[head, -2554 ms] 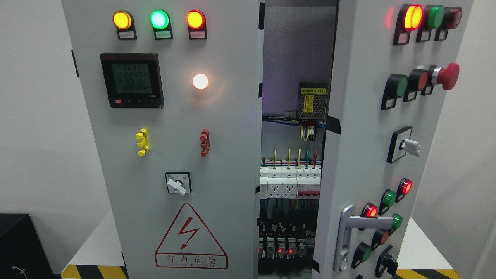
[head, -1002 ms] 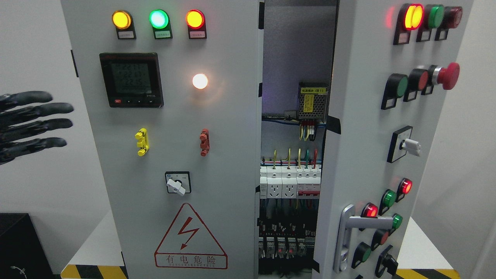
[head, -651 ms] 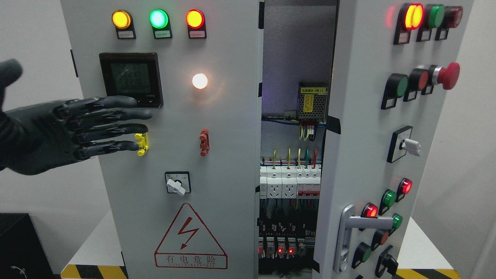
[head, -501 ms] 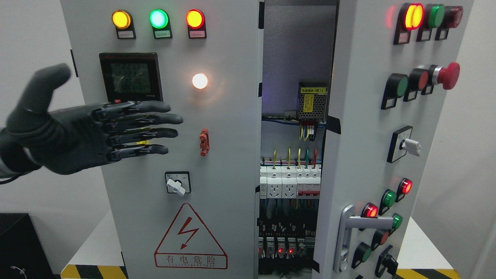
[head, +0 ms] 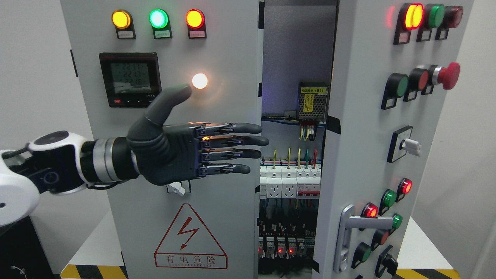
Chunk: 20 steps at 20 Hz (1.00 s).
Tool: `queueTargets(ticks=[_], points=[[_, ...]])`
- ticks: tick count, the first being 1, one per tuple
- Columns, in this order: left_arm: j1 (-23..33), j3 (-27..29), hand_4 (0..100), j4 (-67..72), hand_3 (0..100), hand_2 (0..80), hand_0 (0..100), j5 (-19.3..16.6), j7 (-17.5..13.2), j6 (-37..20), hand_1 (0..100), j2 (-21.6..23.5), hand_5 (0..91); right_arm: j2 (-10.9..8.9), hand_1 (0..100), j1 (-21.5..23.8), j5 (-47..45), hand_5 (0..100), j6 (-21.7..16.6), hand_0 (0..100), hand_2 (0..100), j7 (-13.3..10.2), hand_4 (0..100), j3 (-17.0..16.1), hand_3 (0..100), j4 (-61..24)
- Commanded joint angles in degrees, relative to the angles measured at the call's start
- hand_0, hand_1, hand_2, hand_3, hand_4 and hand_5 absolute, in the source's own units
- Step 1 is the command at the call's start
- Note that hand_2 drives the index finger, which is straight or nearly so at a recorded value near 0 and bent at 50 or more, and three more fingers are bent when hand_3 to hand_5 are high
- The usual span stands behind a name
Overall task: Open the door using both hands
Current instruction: 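Reach the left hand into the gap between the two cabinet doors, then push the door with the silver handle outward with the left hand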
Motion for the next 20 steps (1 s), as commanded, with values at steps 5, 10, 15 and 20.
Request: queueTargets(ticks=[5, 10, 15, 20], points=[[0.68, 3.12, 0, -0.06, 0, 0.0, 0, 0.95, 4.14, -0.02, 0, -15.6, 0.0, 0.0, 0, -0.07, -0.05, 0, -0.01, 0, 0, -0.04, 0, -0.02, 0, 0.0], [4.02, 7.6, 0, 0.03, 0, 0.0, 0, 0.24, 8.79, 0.5, 0, -19.55, 0.0, 0.0, 0, 0.02, -0.05, 0, -0.01, 0, 0, -0.04, 0, -0.02, 0, 0.0], [4.11, 7.69, 0, -0.14, 0, 0.0, 0, -1.25, 11.96, 0.42, 0, -22.46, 0.0, 0.0, 0, 0.02, -0.05, 0, -0.01, 0, 0, -0.04, 0, -0.02, 0, 0.0], [4.55, 10.32, 0, -1.37, 0, 0.0, 0, -1.43, 15.65, 0.59, 0, -23.25, 0.0, 0.0, 0, -0.07, -0.05, 0, -0.01, 0, 0, -0.04, 0, -0.02, 0, 0.0]])
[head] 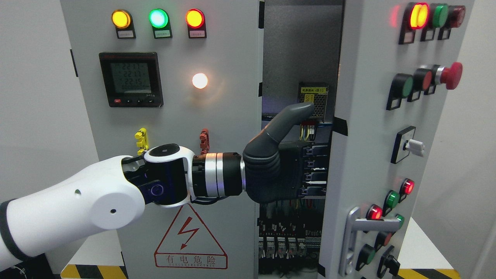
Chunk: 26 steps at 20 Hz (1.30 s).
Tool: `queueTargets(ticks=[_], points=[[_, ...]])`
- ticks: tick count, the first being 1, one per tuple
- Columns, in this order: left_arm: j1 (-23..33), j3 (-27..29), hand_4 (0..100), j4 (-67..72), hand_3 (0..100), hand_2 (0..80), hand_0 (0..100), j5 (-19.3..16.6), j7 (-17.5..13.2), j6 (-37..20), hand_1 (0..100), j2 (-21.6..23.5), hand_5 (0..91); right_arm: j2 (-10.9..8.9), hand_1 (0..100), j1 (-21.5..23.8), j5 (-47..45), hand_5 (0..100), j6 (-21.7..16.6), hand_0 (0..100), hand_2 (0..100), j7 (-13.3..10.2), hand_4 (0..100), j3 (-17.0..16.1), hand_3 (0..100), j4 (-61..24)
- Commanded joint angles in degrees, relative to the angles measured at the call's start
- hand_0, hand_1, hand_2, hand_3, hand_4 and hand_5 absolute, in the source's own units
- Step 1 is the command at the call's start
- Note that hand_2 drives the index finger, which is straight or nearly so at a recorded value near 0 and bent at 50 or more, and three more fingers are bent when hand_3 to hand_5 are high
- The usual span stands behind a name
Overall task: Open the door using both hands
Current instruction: 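Push the door with the silver handle outward with the left hand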
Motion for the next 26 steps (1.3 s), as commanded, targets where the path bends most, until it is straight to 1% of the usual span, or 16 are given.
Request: queueTargets(ticks=[1, 2, 3, 4, 6, 7, 11, 13, 17, 22, 23, 26], points=[[0.67, 4.62, 0, -1.23, 0, 0.0, 0, -0.57, 3.3, 0.15, 0, -6.51, 0.0, 0.0, 0, 0.02, 0.02, 0, -0.01, 0, 0, -0.04, 0, -0.01, 0, 0.0], [0.67, 4.62, 0, -1.67, 0, 0.0, 0, -0.84, 4.7, 0.15, 0, -7.12, 0.0, 0.0, 0, 0.02, 0.02, 0, -0.01, 0, 0, -0.04, 0, -0.01, 0, 0.0], [0.58, 4.62, 0, -2.54, 0, 0.0, 0, -1.97, 6.11, 0.15, 0, -7.56, 0.0, 0.0, 0, 0.02, 0.02, 0, -0.01, 0, 0, -0.04, 0, -0.01, 0, 0.0], [0.58, 4.71, 0, -3.68, 0, 0.0, 0, -4.24, 7.34, 0.15, 0, -7.83, 0.0, 0.0, 0, 0.02, 0.02, 0, -0.01, 0, 0, -0.04, 0, -0.01, 0, 0.0], [0.67, 4.8, 0, -6.05, 0, 0.0, 0, -8.03, 8.58, 0.06, 0, -8.44, 0.0, 0.0, 0, 0.02, -0.07, 0, -0.01, 0, 0, -0.04, 0, -0.01, 0, 0.0], [0.67, 4.8, 0, -6.85, 0, 0.0, 0, -8.74, 8.85, 0.06, 0, -8.97, 0.0, 0.0, 0, -0.07, -0.07, 0, -0.01, 0, 0, -0.04, 0, -0.01, 0, 0.0], [0.58, 5.32, 0, -7.38, 0, 0.0, 0, -9.01, 9.37, 0.06, 0, -11.78, 0.0, 0.0, 0, 0.02, 0.02, 0, -0.01, 0, 0, -0.04, 0, -0.01, 0, 0.0], [0.58, 5.41, 0, -6.95, 0, 0.0, 0, -9.19, 10.6, 0.06, 0, -13.62, 0.0, 0.0, 0, 0.02, -0.07, 0, -0.01, 0, 0, -0.04, 0, -0.01, 0, 0.0], [1.19, 5.32, 0, -5.19, 0, 0.0, 0, -11.12, 13.06, 0.06, 0, -18.19, 0.0, 0.0, 0, -0.07, 0.02, 0, -0.01, 0, 0, -0.04, 0, -0.01, 0, 0.0], [1.46, 5.15, 0, -0.8, 0, 0.0, 0, -11.38, 14.3, -0.29, 0, -23.46, 0.0, 0.0, 0, 0.02, 0.02, 0, -0.01, 0, 0, -0.04, 0, -0.01, 0, 0.0], [1.46, 5.15, 0, 0.08, 0, 0.0, 0, -11.38, 15.08, -0.29, 0, -24.78, 0.0, 0.0, 0, 0.02, 0.02, 0, -0.01, 0, 0, -0.04, 0, -0.01, 0, 0.0], [1.37, 5.15, 0, 2.72, 0, 0.0, 0, -11.38, 19.38, -0.46, 0, -28.74, 0.0, 0.0, 0, 0.02, -0.07, 0, -0.01, 0, 0, -0.04, 0, -0.01, 0, 0.0]])
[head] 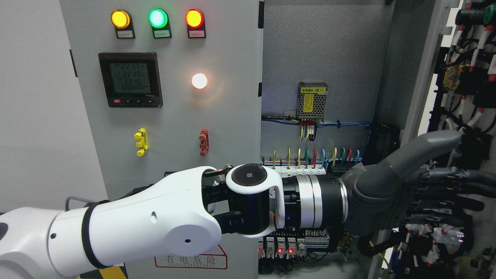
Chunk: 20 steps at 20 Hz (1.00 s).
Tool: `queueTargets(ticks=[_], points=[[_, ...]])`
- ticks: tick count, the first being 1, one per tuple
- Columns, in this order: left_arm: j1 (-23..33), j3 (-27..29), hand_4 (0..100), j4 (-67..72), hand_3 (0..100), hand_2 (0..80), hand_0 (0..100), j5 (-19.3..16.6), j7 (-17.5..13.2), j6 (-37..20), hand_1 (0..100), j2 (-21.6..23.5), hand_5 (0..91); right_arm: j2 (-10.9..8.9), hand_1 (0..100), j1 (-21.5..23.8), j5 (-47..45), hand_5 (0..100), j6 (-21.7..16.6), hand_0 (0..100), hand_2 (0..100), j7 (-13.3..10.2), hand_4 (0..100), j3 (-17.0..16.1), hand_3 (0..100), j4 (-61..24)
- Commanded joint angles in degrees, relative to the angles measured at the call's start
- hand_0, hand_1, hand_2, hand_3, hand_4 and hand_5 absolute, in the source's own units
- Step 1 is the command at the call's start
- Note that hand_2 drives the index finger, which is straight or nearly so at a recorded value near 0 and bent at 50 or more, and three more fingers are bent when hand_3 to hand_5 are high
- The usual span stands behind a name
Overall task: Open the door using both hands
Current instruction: 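Push the door with the silver handle outward with the left hand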
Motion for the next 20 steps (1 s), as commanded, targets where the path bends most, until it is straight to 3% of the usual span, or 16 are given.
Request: queueTargets(ticks=[1, 10, 20], points=[[0.11, 0.48, 0, 5.68, 0, 0.0, 0, -0.61, 3.49, -0.28, 0, -11.97, 0.0, 0.0, 0, 0.01, 0.02, 0, -0.01, 0, 0, -0.04, 0, 0.0, 0, 0.0], [0.11, 0.39, 0, 16.31, 0, 0.0, 0, -0.7, 4.29, -0.37, 0, -22.17, 0.0, 0.0, 0, 0.01, -0.07, 0, -0.01, 0, 0, -0.04, 0, 0.0, 0, 0.0], [-0.16, 0.12, 0, 19.22, 0, 0.0, 0, -0.7, 4.29, -0.46, 0, -22.7, 0.0, 0.0, 0, 0.01, 0.02, 0, -0.01, 0, 0, -0.04, 0, 0.0, 0, 0.0]])
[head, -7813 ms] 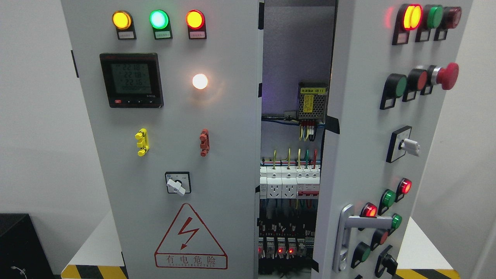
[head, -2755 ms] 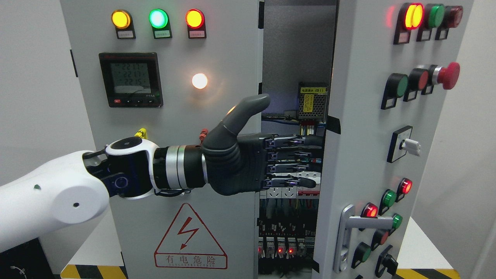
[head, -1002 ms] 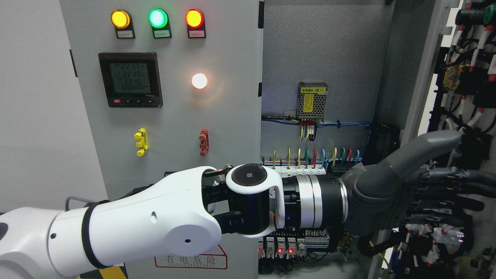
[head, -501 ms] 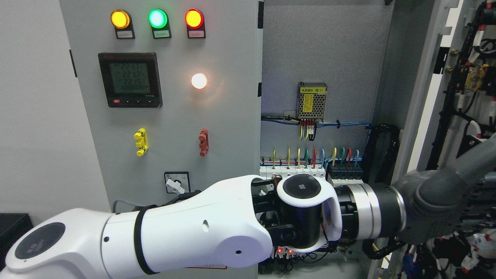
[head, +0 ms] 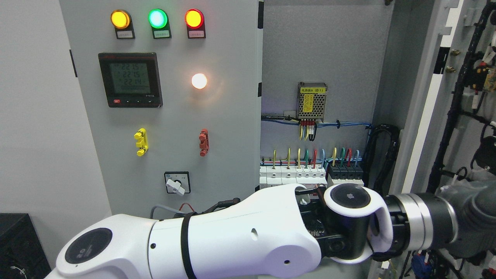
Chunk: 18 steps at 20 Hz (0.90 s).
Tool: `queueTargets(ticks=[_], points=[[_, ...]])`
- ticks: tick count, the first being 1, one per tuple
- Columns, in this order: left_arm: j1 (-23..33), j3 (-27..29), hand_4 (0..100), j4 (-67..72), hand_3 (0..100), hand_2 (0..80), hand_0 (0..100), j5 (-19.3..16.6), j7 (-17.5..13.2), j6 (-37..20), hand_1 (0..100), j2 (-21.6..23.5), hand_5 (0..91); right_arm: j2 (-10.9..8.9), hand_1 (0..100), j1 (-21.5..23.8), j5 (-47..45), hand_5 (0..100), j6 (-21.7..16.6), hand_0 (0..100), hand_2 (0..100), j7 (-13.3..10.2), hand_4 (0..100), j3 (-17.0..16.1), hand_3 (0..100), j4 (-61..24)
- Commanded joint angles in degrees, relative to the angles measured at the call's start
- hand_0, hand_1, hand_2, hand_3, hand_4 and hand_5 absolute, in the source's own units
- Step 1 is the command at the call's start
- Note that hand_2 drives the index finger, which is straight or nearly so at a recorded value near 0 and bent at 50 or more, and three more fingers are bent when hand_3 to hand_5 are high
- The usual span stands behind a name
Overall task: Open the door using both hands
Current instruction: 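Push the door with the silver handle outward with the left hand, then withdraw the left hand from the opened door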
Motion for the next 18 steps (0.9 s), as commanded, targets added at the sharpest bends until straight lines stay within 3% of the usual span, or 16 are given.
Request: queueTargets(ticks=[1, 7, 9, 16, 18], points=[[-0.16, -0.07, 0, 5.68, 0, 0.0, 0, -0.03, 0.04, -0.02, 0, -4.96, 0.0, 0.0, 0, 0.02, 0.04, 0, -0.01, 0, 0, -0.04, 0, 0.07, 0, 0.0], [-0.34, 0.81, 0, 5.16, 0, 0.0, 0, 0.15, -0.04, 0.06, 0, -4.61, 0.0, 0.0, 0, -0.07, 0.04, 0, -0.01, 0, 0, -0.04, 0, -0.01, 0, 0.0], [-0.25, 1.6, 0, 4.11, 0, 0.0, 0, 0.23, -0.04, 0.68, 0, -2.42, 0.0, 0.0, 0, 0.02, 0.04, 0, -0.01, 0, 0, -0.04, 0, -0.01, 0, 0.0], [1.06, 2.13, 0, -11.53, 0, 0.0, 0, 0.67, -1.18, 0.68, 0, 18.75, 0.0, 0.0, 0, -0.07, -0.05, 0, -0.01, 0, 0, -0.04, 0, 0.07, 0, 0.0], [3.17, 2.04, 0, -15.3, 0, 0.0, 0, 0.76, -4.07, 0.68, 0, 24.98, 0.0, 0.0, 0, 0.02, 0.04, 0, -0.01, 0, 0, -0.04, 0, -0.01, 0, 0.0]])
